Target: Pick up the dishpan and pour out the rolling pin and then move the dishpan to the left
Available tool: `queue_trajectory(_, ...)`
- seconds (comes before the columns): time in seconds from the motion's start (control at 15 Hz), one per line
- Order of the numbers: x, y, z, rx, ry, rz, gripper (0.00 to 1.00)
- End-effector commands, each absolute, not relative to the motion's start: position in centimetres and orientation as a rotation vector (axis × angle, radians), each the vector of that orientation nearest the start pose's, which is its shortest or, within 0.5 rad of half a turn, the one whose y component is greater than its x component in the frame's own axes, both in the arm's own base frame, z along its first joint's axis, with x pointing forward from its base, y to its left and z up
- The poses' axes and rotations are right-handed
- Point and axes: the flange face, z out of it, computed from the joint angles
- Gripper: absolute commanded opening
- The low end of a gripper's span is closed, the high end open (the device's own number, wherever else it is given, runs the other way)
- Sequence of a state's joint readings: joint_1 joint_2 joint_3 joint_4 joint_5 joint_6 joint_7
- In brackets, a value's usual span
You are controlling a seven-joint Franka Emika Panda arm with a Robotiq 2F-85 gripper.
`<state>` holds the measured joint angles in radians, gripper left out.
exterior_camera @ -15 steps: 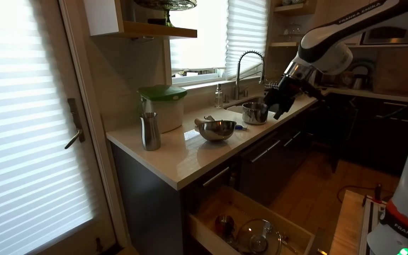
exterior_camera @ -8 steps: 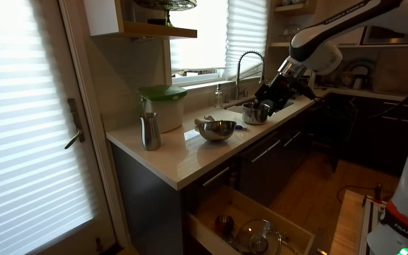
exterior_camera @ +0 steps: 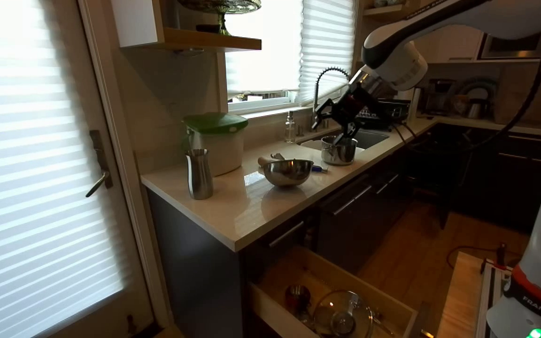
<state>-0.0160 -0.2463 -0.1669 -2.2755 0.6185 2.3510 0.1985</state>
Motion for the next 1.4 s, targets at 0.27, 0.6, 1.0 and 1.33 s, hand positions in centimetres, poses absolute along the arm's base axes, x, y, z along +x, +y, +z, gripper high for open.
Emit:
queue_trajectory(0.27, 53.5, -10.8, 46.2, -2.466, 1.277, -0.143, 1.0)
queue_trajectory(0.6, 54.5, -10.7, 46.6, -2.421, 1.239, -0.228, 1.0)
queue_trajectory(1.0, 54.0, -10.1, 46.9, -2.334, 1.256, -0.038, 1.0)
queue_trajectory(1.33, 54.5, -10.0, 46.6, -2.277, 1.261, 0.009, 1.0)
